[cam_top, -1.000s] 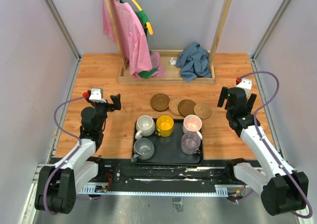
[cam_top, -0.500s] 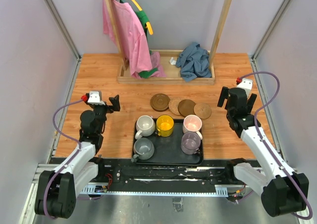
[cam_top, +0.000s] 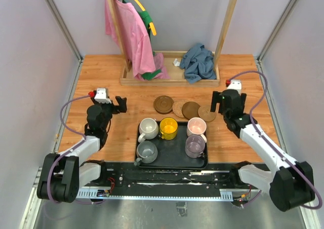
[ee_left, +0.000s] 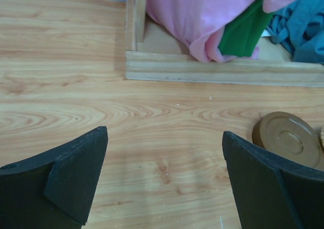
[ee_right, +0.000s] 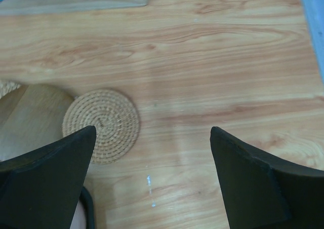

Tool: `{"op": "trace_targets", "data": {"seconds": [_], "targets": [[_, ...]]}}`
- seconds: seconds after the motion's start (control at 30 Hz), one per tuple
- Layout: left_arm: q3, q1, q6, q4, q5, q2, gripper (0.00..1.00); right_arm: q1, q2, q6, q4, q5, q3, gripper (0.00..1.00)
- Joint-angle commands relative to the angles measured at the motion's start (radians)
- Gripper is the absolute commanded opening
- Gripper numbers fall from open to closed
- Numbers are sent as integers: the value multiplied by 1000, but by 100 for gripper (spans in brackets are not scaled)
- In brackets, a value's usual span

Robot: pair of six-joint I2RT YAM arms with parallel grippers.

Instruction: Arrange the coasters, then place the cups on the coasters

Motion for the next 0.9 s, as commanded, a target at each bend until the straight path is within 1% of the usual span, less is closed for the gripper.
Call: {"op": "trace_targets", "data": {"seconds": [0.0, 0.03, 0.1, 0.2, 0.23, 0.33, 0.37, 0.4, 0.47, 0.53, 0.57, 0.6, 0.77, 0.87], "targets": [[43, -5, -6, 34, 135, 46, 94, 89, 92, -42, 56, -37, 33, 92], [45, -5, -3, 42, 164, 57, 89, 99, 117, -47, 61, -48, 45, 88], [55, -6, -4, 56, 210, 82, 74, 109, 166, -48, 53, -57, 73, 77], [94, -22, -1, 39, 248, 137, 55, 112, 229, -40, 26, -64, 120, 66], [114, -37, 9, 14, 246, 157, 49, 111, 244, -41, 18, -67, 132, 61], [189, -105, 55, -92, 207, 208, 40, 112, 284, -41, 5, -80, 156, 52], [208, -125, 61, -111, 189, 224, 35, 112, 294, -40, 2, -83, 161, 49], [227, -140, 60, -127, 174, 239, 29, 112, 305, -38, -2, -85, 166, 46], [270, -160, 51, -159, 166, 279, 13, 112, 328, -32, -18, -93, 178, 38], [315, -171, 42, -194, 172, 308, 4, 111, 349, -20, -42, -107, 192, 34], [335, -176, 38, -212, 171, 320, 1, 112, 359, -13, -55, -114, 201, 33], [357, -180, 36, -232, 171, 333, 1, 111, 371, -4, -66, -119, 206, 31], [478, -216, 47, -330, 198, 411, 1, 110, 420, 20, -78, -171, 211, 16], [547, -271, 69, -386, 168, 470, 1, 110, 455, 32, -95, -182, 228, 15]]}}
